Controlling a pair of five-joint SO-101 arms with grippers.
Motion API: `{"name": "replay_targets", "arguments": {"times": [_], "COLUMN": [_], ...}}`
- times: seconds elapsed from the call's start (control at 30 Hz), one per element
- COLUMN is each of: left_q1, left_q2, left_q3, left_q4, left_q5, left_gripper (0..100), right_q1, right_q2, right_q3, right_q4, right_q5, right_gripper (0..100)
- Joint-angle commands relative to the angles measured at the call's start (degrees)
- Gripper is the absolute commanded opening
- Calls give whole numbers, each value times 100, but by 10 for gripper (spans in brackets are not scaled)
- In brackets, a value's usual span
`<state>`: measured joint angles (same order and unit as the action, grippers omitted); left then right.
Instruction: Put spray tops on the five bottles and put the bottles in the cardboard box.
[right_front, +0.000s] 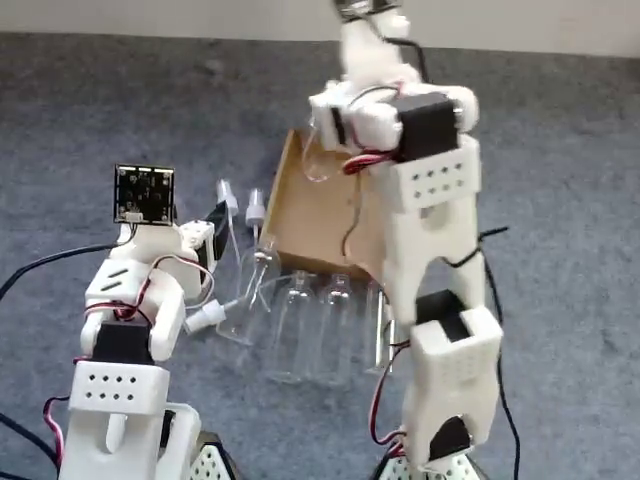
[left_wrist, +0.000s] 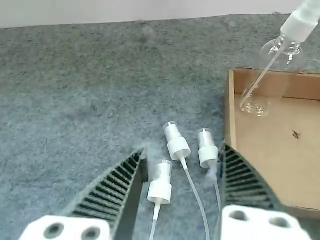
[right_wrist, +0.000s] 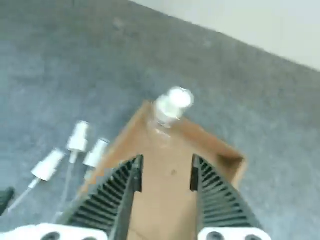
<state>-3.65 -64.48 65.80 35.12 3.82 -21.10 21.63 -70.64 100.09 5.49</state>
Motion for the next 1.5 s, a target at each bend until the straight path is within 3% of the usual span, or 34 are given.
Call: {"name": "replay_targets", "arguments": {"times": [0.0,0.23,0.43,0.63,0.8,1.0,1.13,1.27,1.47], "left_q1": [-75,-75,-66,-66,-66,-66,-66,-66,-66], "left_q2": [31,31,31,31,31,31,31,31,31], "left_q3": [-22,-22,-22,-22,-22,-22,-22,-22,-22], "left_q4": [-88,-97,-97,-105,-105,-105,-97,-97,-97], "left_q5": [-26,-26,-26,-26,-26,-26,-26,-26,-26], "left_gripper": [179,179,179,179,179,179,179,179,179], "right_q1": [295,295,295,295,295,312,655,1569,3178], "right_q2": [-1007,-3662,-5604,-6281,-5965,-5560,-5596,-5719,-5508], "right_q3": [1244,5727,9464,12057,12787,12787,12787,12787,12787], "right_q4": [127,-127,-1578,-3160,-3916,-3987,-3952,-3943,-3969], "right_q5": [53,70,18,-132,-853,-1073,-1020,-167,905], "right_gripper": [105,113,286,305,305,299,176,59,45]}}
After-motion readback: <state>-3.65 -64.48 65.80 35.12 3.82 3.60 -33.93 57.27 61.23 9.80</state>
